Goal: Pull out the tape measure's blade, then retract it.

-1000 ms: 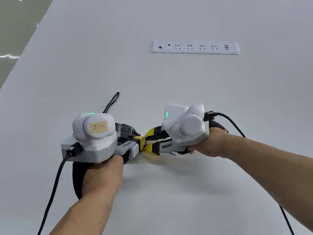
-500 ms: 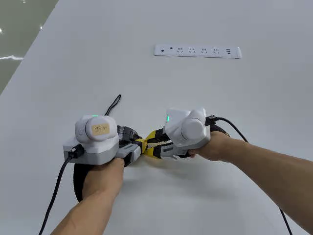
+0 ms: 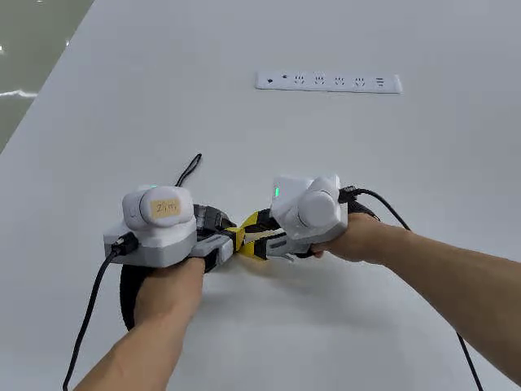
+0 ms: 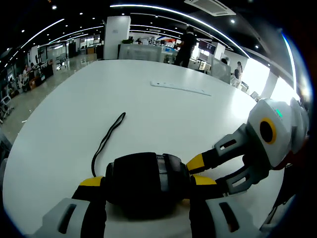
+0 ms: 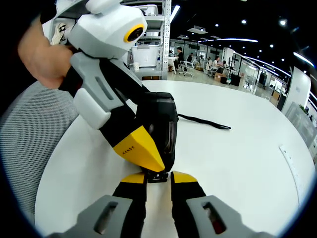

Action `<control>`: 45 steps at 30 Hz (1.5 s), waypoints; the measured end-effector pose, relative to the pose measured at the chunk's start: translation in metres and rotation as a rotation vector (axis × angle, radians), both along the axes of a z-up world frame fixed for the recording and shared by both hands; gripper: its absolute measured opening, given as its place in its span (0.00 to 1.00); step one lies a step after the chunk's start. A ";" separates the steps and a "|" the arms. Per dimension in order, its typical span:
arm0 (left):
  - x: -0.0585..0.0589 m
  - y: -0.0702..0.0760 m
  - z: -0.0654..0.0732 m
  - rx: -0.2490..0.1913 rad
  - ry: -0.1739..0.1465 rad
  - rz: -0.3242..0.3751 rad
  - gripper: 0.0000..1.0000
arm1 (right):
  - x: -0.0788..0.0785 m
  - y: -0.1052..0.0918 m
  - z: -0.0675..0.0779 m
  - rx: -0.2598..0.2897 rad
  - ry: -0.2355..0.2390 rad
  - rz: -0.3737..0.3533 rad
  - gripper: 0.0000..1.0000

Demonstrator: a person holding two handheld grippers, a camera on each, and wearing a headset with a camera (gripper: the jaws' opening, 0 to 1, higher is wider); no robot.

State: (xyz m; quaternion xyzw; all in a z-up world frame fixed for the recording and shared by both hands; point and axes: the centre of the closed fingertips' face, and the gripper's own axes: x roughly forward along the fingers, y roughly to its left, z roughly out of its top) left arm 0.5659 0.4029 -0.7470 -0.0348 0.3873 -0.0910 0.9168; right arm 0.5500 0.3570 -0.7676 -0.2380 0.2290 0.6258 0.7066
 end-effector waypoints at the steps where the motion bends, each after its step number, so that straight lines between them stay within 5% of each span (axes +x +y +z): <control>1: 0.000 0.000 0.000 0.000 -0.001 0.000 0.65 | 0.000 0.000 0.001 0.001 0.000 0.000 0.18; 19: -0.003 0.003 0.009 0.033 -0.040 -0.061 0.68 | -0.001 -0.004 0.008 0.002 -0.005 -0.013 0.25; 32: -0.008 0.003 0.009 0.036 -0.043 -0.131 0.75 | 0.000 -0.010 0.011 -0.003 -0.002 -0.050 0.42; 36: -0.014 -0.002 0.009 0.068 -0.052 -0.249 0.77 | 0.001 -0.019 0.015 -0.002 -0.011 -0.076 0.47; 45: -0.021 -0.007 0.016 0.049 -0.085 -0.364 0.89 | 0.001 -0.035 0.022 -0.003 -0.021 -0.125 0.61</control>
